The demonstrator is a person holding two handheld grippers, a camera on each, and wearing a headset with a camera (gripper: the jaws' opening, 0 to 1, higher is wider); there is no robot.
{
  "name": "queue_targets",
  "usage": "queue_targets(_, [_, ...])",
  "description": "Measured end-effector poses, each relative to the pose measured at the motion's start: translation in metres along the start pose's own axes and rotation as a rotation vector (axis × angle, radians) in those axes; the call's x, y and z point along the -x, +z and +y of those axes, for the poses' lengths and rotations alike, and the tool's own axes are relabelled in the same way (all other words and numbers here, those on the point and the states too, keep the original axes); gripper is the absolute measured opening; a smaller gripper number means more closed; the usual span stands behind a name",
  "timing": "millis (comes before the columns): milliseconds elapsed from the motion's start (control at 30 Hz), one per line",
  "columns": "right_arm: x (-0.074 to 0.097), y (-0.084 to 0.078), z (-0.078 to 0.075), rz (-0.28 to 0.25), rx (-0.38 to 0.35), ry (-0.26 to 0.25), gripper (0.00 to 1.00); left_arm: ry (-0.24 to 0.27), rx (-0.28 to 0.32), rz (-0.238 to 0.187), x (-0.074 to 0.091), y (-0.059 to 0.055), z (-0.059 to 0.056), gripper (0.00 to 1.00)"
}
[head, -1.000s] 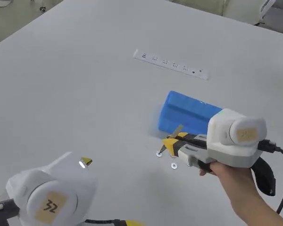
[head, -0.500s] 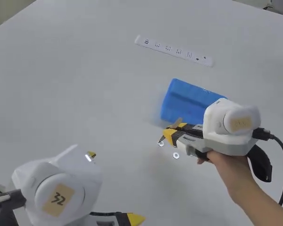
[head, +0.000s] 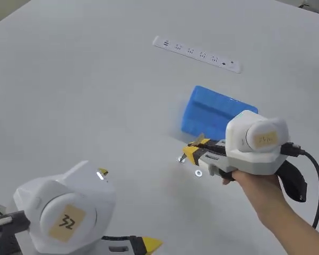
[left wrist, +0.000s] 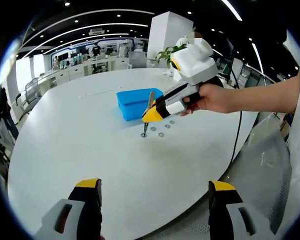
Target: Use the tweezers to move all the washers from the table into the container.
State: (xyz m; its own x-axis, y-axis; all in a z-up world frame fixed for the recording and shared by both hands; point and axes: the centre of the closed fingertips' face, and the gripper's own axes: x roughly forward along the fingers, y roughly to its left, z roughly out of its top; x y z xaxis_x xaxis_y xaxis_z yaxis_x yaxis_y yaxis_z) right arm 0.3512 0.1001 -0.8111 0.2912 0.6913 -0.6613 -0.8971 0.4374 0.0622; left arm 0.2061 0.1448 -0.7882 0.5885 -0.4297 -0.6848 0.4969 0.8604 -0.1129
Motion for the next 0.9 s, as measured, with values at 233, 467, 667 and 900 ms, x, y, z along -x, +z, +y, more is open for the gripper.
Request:
queue_targets(233, [-0.0011,0.0012,-0.0001,0.005,-0.015,0.008,0.03,0.002,-0.004,0.000,-0.0007,-0.0016,-0.0002,0.90])
queue_targets(467, [0.0003,-0.0003,0.0034,0.015,-0.008,0.010,0.03,0.014,-0.013,-0.047,-0.0021,0.0032,0.0017,0.94])
queue_targets(667, [-0.0009,-0.0013,0.0028,0.019,-0.006,0.005,0.03,0.038,-0.031,-0.059,-0.0015,0.0044,0.0052,0.93])
queue_targets(900, [-0.0036,0.0005,0.0056,0.009,-0.005,-0.005,0.03,0.044,-0.066,-0.040,-0.0039,0.0006,0.0047,0.93])
